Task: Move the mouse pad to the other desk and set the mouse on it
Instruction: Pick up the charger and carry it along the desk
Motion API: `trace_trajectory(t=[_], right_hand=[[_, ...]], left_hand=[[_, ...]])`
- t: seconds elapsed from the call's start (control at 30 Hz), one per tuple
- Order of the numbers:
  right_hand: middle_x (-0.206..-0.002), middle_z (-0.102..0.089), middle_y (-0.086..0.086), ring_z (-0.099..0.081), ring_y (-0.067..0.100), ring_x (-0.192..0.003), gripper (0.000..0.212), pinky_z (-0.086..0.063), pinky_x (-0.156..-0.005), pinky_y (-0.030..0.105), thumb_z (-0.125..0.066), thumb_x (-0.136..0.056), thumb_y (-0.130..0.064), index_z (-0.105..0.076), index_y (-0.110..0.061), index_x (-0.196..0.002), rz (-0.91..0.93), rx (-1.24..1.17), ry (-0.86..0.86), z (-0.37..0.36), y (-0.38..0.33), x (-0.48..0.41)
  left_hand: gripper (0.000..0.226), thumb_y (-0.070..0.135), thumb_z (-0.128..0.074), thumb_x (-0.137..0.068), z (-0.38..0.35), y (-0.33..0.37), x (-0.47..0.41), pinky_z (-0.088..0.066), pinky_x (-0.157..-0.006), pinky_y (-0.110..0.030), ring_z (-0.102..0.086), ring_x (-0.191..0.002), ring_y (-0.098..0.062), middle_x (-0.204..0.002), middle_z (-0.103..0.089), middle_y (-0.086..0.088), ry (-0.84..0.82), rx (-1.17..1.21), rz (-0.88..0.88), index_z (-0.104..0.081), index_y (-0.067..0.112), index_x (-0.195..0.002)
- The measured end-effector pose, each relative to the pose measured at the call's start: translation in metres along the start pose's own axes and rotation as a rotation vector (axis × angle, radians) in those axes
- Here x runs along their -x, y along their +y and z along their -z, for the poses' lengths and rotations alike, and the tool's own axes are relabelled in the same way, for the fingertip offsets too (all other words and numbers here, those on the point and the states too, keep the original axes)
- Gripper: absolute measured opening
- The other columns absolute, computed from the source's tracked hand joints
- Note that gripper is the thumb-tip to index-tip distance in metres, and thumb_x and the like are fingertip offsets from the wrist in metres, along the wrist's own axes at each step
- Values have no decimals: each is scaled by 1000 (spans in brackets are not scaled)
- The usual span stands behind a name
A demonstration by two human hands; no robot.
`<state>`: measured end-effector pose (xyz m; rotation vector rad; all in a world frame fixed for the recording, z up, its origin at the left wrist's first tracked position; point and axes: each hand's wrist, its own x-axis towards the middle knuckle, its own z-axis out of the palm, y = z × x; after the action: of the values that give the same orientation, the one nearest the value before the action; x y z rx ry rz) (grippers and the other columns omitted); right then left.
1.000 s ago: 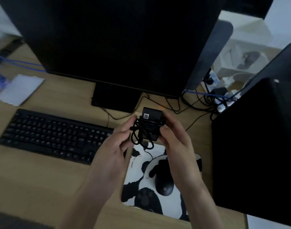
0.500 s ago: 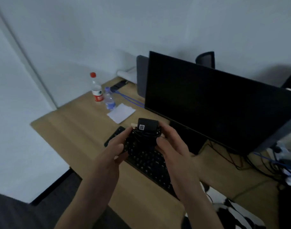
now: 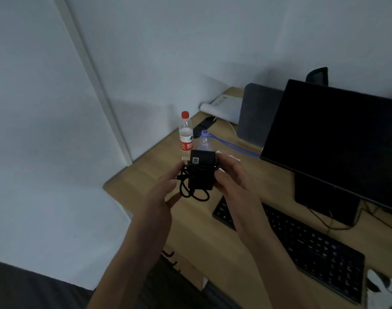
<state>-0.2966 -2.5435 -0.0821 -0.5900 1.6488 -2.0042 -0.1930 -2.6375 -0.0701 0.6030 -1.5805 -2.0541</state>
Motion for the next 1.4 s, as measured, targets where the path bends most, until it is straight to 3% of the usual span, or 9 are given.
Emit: trace_trajectory(t=[0.4, 0.67, 0.77, 0.87, 0.93, 1.07, 1.17, 1.27, 1.4], right_hand=[[-123, -63, 0, -59, 15, -114, 32, -44, -104, 42, -49, -88, -11, -58, -18, -118, -54, -9, 111, -97, 61, -149], [-124, -62, 6, -57, 20, -117, 35, -42, -105, 46, -50, -81, -19, -59, -22, -115, -149, 1, 254, -125, 105, -231], [-121, -64, 6, -58, 20, -114, 36, -44, -103, 44, -50, -82, -20, -59, -25, -117, -209, 14, 328, -131, 130, -257], [-115, -66, 8, -60, 21, -111, 36, -45, -102, 44, -46, -86, -10, -59, -22, -117, -261, 3, 428, -136, 160, -283], [-116, -65, 10, -60, 22, -111, 36, -45, -102, 44, -45, -86, -10, -58, -19, -119, -324, -14, 495, -138, 183, -295], [-118, -62, 20, -62, 28, -108, 39, -49, -97, 40, -45, -85, -7, -55, -13, -122, -420, -65, 570, -137, 229, -320], [-111, -65, 21, -64, 26, -100, 38, -51, -94, 38, -47, -84, -5, -56, -13, -119, -468, -82, 611, -132, 256, -336], [-98, -68, 12, -65, 21, -91, 37, -52, -90, 36, -48, -83, -3, -58, -12, -117, -508, -43, 633, -125, 275, -345], [-86, -67, -4, -63, 9, -82, 36, -50, -81, 26, -49, -84, -6, -59, -13, -118, -560, 38, 641, -114, 294, -349]], left_hand=[[37, 19, -35, -91, 104, 4, -164, -40, -93, -27, -56, -112, 4, -121, -65, 15, -38, -14, 89, -64, 27, -112], [36, 17, -37, -92, 144, -15, -264, -39, -97, -27, -48, -111, 6, -123, -58, 15, -78, -39, 226, -58, 19, -122], [40, 8, -34, -93, 157, -35, -299, -45, -87, -17, -52, -109, 12, -124, -58, 16, -132, -143, 250, -57, 22, -122], [57, -9, -25, -91, 168, -58, -332, -45, -70, -1, -52, -93, 28, -108, -59, 31, -200, -279, 284, -57, 33, -114], [53, -3, -27, -94, 170, -68, -349, -43, -64, 1, -50, -81, 32, -85, -63, 42, -243, -323, 355, -56, 42, -97], [39, 7, -35, -94, 168, -91, -386, -42, -68, -12, -53, -59, 28, -57, -62, 39, -249, -297, 457, -57, 34, -79], [29, 15, -40, -93, 172, -116, -409, -37, -70, -18, -55, -54, 23, -51, -65, 31, -216, -229, 552, -60, 28, -75], [30, 14, -40, -92, 177, -140, -424, -41, -76, -21, -57, -56, 22, -55, -66, 30, -230, -216, 619, -61, 28, -76], [24, 17, -48, -89, 180, -165, -434, -39, -91, -27, -57, -78, 9, -71, -69, 21, -182, -160, 718, -66, 27, -75]])
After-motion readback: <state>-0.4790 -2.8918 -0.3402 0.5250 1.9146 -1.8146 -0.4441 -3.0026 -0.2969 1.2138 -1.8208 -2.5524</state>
